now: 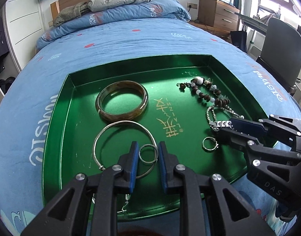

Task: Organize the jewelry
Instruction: 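Carry the watch and small ring into the green tray and open both tools, then move both tools back toward the twisted hoop and amber bangle on the bed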

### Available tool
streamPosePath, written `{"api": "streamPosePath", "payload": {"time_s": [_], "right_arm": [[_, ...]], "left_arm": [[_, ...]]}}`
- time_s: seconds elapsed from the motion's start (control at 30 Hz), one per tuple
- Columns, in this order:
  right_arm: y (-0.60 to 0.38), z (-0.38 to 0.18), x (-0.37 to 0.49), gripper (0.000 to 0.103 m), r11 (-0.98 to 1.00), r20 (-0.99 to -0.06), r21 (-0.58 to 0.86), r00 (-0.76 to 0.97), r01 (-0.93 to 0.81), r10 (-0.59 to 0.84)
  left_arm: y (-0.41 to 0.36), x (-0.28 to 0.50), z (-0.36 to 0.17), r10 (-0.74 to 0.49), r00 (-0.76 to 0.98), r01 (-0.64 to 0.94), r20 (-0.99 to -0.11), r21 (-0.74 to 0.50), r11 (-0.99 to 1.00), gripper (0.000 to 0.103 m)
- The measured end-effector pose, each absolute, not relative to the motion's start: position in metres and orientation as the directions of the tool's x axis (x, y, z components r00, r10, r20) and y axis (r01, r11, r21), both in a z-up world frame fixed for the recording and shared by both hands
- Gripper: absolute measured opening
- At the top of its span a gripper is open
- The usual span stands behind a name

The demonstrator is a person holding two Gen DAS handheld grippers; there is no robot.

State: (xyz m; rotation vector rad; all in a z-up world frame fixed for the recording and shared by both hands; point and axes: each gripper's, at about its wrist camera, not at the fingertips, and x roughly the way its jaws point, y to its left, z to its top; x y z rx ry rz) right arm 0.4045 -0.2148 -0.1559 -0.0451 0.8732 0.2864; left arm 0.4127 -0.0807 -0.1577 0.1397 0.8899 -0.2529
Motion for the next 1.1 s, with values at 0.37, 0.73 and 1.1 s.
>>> {"api": "streamPosePath", "payload": {"time_s": [0.37,0.73,1.1], "right_arm": [[-0.217,-0.148,0.396,0.037,0.960,-0.753,0.098,0.612,-0.261,0.243],[-0.236,-0.112,0.368,0.038,0.964,-0.676,0.154,0.689,-0.217,0.263],[-0.271,-0.083,0.322,0.041,0.979,-0.645,0.154,0.737,-0.131,0.200]], "left_arm": [[-0.076,0.409,-0.151,-0.195,0.591,0.281,-0.782,-0.026,0.959,0.025],[-0.071,0.374,-0.109,-0.337,0.623,0.329,-0.706,-0.154,0.931,0.035],[-0.090,0.318,-0.090,-0.447,0.578,0.408,-0.683,-0.233,0.883,0.036]]}}
